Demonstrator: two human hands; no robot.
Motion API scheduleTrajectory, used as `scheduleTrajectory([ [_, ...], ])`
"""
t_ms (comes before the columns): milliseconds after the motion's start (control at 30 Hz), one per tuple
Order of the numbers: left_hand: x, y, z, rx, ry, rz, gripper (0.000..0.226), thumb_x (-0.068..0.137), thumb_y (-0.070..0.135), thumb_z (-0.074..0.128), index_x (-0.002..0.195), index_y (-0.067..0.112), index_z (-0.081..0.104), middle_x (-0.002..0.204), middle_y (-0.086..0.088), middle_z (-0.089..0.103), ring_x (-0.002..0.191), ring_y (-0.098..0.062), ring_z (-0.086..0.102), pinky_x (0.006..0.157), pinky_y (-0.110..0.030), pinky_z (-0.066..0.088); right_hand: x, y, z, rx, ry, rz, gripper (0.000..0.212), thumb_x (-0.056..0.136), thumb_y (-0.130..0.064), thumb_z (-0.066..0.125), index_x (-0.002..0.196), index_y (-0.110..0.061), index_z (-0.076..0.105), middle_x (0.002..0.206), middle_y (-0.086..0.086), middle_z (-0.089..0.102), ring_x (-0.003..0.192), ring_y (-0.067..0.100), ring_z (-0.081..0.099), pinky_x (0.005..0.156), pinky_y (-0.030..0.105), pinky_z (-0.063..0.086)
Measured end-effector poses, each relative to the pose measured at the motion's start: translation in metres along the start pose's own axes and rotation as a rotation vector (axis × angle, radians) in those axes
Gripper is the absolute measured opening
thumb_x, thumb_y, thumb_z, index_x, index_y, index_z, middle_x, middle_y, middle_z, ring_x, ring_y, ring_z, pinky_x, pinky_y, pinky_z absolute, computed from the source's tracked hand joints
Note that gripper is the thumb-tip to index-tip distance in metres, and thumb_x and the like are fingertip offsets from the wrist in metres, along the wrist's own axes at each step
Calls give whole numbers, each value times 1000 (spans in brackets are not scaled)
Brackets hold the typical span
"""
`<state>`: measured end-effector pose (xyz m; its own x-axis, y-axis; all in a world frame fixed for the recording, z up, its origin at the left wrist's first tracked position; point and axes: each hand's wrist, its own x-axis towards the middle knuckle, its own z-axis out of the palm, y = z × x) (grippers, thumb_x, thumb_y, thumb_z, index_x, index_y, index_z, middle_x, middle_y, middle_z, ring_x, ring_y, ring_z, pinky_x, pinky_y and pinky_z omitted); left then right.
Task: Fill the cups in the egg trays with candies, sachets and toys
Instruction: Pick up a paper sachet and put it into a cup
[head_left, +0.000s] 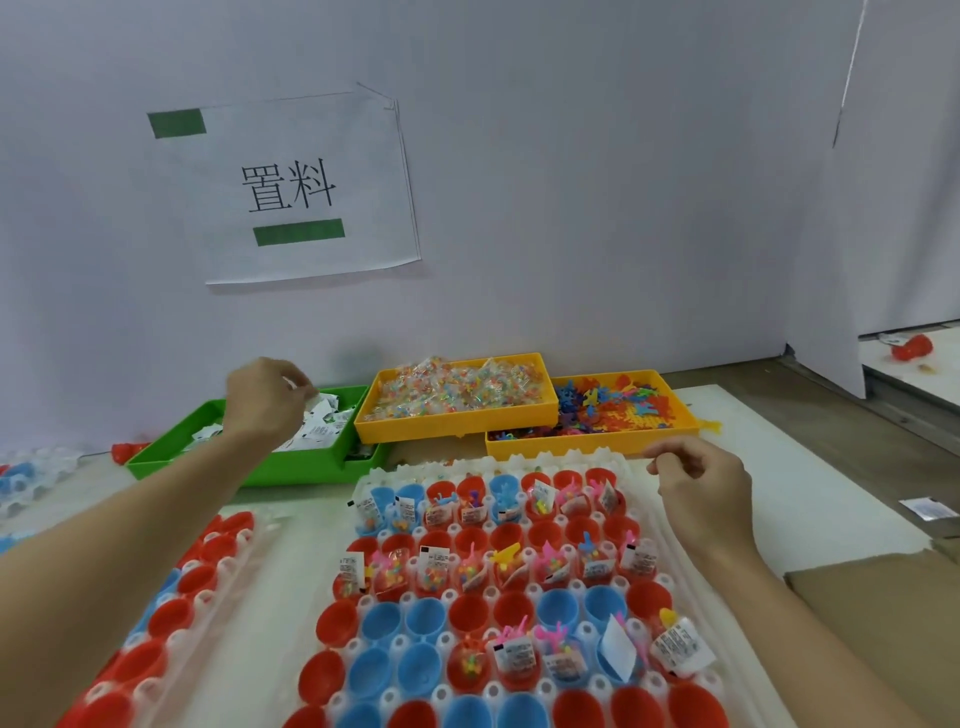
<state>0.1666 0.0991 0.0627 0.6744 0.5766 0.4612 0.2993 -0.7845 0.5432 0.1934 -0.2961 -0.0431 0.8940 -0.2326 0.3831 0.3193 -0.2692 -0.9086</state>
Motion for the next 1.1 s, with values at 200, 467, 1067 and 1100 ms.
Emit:
scheduleTrajectory([
  [200, -68, 48, -26, -490, 53, 4, 8, 77, 26, 83, 83, 24, 78, 54, 4, 67, 44, -6, 53, 48, -18, 46, 1, 0, 0, -2, -5, -7, 34, 94, 0, 53, 75, -24, 68, 78, -7, 66, 79, 12, 59, 61, 22, 42],
  [467, -192, 63, -49, -849, -463, 119, 15, 72, 34, 75, 78, 21, 79, 69, -9, 73, 50, -19, 62, 47, -25, 51, 0, -4, -1, -31, -29, -25, 30, 95, 0, 51, 79, -18, 69, 81, -2, 67, 80, 14, 58, 64, 26, 44],
  [1067, -195, 40, -56, -693, -1009, 421, 12, 83, 16, 77, 89, 27, 76, 89, -5, 71, 78, -22, 63, 75, -30, 54, 0, -6, 1, -83, -44, -42, 26, 94, -1, 50, 84, -13, 71, 84, 4, 67, 73, 15, 58, 69, 29, 44],
  [1100, -196, 40, -55, -671, -1017, 432, 13, 83, 16, 77, 90, 27, 76, 87, -7, 70, 77, -20, 62, 74, -29, 53, 0, -6, 1, -84, -44, -42, 26, 95, -1, 50, 85, -12, 71, 84, 4, 68, 74, 15, 58, 71, 30, 44],
])
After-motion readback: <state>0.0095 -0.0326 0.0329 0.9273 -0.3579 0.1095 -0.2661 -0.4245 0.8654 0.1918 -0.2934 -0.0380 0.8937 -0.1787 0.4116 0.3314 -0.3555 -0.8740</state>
